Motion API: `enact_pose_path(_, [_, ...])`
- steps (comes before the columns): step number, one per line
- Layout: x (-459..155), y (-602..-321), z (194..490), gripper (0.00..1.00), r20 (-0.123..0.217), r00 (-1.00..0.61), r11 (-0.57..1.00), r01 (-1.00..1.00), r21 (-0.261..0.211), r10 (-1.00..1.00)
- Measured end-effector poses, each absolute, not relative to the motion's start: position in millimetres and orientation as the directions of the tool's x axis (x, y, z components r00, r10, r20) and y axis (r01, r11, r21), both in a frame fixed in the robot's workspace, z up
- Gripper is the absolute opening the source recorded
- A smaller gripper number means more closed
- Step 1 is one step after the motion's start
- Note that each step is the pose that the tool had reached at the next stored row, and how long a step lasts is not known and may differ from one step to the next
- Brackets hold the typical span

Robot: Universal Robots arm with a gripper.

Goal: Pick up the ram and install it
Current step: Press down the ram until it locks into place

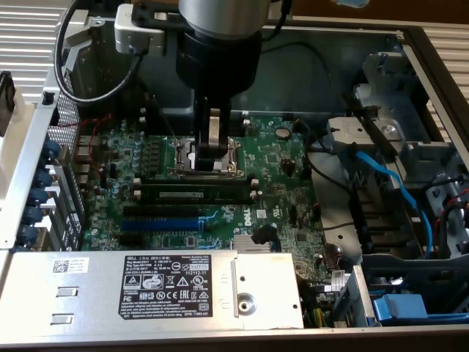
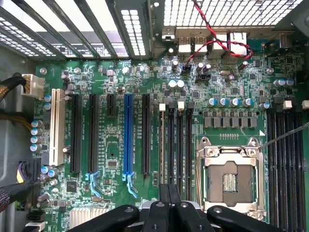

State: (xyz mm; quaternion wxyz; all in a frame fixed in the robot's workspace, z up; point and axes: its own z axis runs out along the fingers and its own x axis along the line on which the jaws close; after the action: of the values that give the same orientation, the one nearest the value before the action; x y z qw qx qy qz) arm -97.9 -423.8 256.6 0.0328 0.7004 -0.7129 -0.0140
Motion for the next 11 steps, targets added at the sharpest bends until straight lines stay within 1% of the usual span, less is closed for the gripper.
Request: enact_pose_path(11, [-99.4,-423.8,256.5,0.1,0.027,-0.017,0.019,-0.998,0.066,-0.999])
